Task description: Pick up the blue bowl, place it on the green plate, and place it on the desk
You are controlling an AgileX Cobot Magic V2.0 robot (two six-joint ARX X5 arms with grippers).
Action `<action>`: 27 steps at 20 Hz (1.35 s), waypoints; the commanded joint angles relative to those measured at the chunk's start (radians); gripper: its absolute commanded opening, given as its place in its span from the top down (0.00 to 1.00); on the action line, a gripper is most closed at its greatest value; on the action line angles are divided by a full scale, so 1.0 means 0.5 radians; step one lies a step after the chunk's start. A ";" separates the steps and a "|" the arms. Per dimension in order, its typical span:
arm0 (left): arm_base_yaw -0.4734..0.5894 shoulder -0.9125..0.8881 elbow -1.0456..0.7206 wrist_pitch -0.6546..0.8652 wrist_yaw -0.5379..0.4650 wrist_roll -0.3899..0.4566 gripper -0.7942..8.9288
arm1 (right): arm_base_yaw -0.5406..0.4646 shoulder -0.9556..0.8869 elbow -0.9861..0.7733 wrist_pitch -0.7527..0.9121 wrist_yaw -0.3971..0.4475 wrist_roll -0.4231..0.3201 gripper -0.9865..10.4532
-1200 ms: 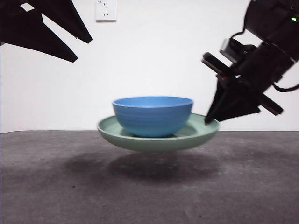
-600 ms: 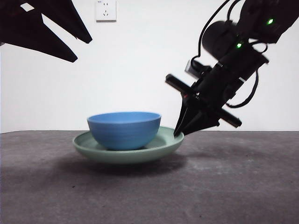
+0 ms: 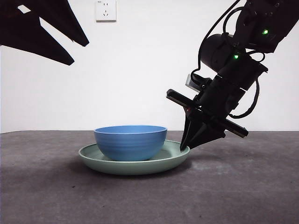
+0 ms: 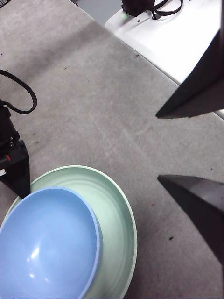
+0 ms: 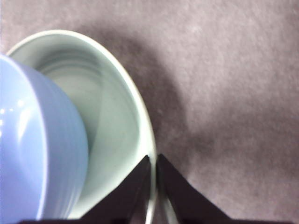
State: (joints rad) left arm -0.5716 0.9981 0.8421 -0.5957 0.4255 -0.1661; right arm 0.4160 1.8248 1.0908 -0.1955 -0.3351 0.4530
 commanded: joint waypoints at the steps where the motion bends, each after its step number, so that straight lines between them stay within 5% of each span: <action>1: -0.011 0.008 0.024 0.013 0.011 0.038 0.72 | 0.011 0.037 0.043 0.014 0.007 -0.002 0.80; 6: -0.011 0.008 0.024 -0.005 0.011 0.038 0.72 | 0.011 -0.008 0.043 -0.011 0.050 -0.011 0.77; 12: -0.011 0.008 0.024 -0.019 0.009 0.040 0.72 | 0.011 -0.370 0.043 -0.308 0.208 -0.305 0.77; 20: -0.011 0.008 0.024 -0.020 0.008 0.040 0.72 | 0.065 -1.148 0.043 -0.938 0.127 -0.664 0.77; 27: -0.011 0.008 0.024 -0.021 0.008 0.038 0.72 | 0.134 -1.688 -0.182 -1.196 -0.001 -0.721 0.77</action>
State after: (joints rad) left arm -0.5716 0.9981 0.8421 -0.6102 0.4255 -0.1658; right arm 0.4755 0.9619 0.9920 -0.7959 -0.3378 0.1051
